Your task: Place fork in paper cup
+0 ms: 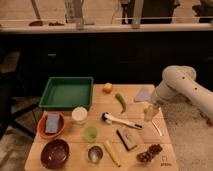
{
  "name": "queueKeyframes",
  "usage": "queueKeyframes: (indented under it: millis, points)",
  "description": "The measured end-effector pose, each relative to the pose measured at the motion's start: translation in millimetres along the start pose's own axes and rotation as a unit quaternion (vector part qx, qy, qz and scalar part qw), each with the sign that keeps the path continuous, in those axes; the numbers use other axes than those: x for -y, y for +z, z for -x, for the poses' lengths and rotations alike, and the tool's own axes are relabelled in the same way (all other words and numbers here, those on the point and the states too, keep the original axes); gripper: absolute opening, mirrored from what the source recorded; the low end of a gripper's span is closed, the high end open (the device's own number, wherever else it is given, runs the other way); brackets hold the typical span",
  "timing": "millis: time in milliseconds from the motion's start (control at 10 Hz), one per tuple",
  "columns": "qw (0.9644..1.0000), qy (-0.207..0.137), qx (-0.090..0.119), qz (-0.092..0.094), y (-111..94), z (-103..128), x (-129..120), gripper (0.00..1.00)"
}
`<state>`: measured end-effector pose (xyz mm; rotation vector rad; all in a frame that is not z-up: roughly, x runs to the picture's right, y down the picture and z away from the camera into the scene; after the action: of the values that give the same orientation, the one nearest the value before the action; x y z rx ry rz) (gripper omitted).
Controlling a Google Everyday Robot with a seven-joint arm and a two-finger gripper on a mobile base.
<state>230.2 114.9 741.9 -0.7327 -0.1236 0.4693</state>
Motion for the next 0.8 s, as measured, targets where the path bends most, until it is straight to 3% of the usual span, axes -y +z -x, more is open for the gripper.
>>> queueKeyframes:
  millis: [200,400,600,800]
  points:
    - [0.9998,0.018,0.004,0.006,9.6,-6.6,1.1,0.74]
    - [0.9988,0.043,0.014,0.018,33.9,-22.0,-0.3,0.74]
    - [0.9961,0.079,0.024,0.033,65.5,-47.7,-6.5,0.74]
    - [0.9936,0.104,0.024,0.037,77.6,-65.2,-11.3,0.74]
